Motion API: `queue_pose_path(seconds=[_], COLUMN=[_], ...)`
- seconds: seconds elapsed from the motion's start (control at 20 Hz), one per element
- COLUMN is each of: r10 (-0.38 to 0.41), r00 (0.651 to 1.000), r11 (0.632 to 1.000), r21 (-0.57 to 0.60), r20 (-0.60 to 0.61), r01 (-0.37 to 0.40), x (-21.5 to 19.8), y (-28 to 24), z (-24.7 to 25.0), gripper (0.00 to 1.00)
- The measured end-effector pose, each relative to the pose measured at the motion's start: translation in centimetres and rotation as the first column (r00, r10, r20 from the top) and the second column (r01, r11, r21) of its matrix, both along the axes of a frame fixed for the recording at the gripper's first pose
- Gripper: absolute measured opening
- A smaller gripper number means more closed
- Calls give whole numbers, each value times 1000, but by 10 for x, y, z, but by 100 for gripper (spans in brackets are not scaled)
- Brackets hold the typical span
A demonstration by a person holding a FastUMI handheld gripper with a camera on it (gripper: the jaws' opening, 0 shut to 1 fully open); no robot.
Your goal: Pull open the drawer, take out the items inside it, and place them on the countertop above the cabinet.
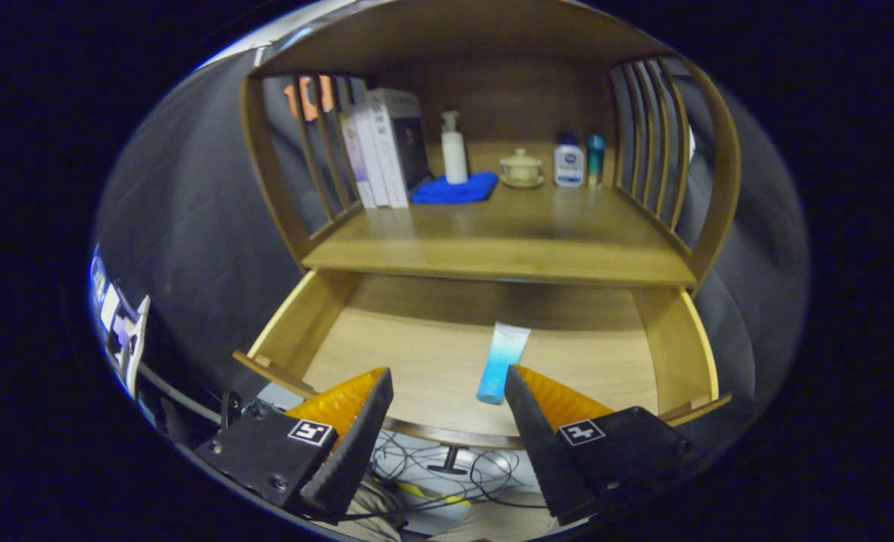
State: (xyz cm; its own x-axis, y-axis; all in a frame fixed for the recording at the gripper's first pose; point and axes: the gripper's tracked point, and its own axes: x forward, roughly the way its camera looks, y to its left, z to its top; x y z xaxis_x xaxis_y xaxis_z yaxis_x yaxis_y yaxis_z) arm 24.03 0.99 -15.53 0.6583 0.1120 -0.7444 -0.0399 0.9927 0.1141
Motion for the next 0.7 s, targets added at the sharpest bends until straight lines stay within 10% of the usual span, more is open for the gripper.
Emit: queue_pose_path(seconds=[0.7], r10=[-118], r00=[895], r11=[993], r21=[-67], r20=[-429], r01=[98], x=[53], y=[-29], z=[-77], gripper=[90])
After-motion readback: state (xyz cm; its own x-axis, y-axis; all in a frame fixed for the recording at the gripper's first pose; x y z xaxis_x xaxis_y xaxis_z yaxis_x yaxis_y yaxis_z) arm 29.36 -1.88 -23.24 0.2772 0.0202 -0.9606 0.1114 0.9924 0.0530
